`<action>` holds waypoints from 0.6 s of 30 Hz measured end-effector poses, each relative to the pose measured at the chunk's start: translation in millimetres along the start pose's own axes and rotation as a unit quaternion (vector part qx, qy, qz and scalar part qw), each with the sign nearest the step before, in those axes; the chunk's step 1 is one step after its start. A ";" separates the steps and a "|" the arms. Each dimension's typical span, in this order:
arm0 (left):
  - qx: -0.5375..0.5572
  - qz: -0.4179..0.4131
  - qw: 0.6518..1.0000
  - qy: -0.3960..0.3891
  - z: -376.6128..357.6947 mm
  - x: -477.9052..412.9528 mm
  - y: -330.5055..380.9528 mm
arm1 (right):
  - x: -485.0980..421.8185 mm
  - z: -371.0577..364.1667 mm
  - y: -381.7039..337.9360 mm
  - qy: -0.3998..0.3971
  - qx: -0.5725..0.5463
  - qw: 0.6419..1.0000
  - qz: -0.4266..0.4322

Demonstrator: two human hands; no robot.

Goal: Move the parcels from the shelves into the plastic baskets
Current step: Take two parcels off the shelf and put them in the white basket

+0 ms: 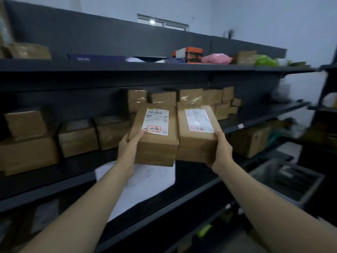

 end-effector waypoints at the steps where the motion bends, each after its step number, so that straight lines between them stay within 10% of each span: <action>1: 0.000 0.012 1.000 -0.025 -22.8 -0.4 -11.2 | -5.7 24.2 -6.0 0.017 -0.002 1.000 -0.006; 18: -0.021 0.257 0.927 -0.270 -453.8 24.2 -215.1 | -112.9 392.5 -124.3 0.283 -0.042 0.958 -0.027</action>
Point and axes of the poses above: each hand's wrist, its own x-axis away from the middle knuckle, its own z-axis out of the back of the hand, y = z × x, the point moved 3 cm from there along -x, towards the middle knuckle, and after that the axes turned 2 degrees about -z, right-handed, at the moved point
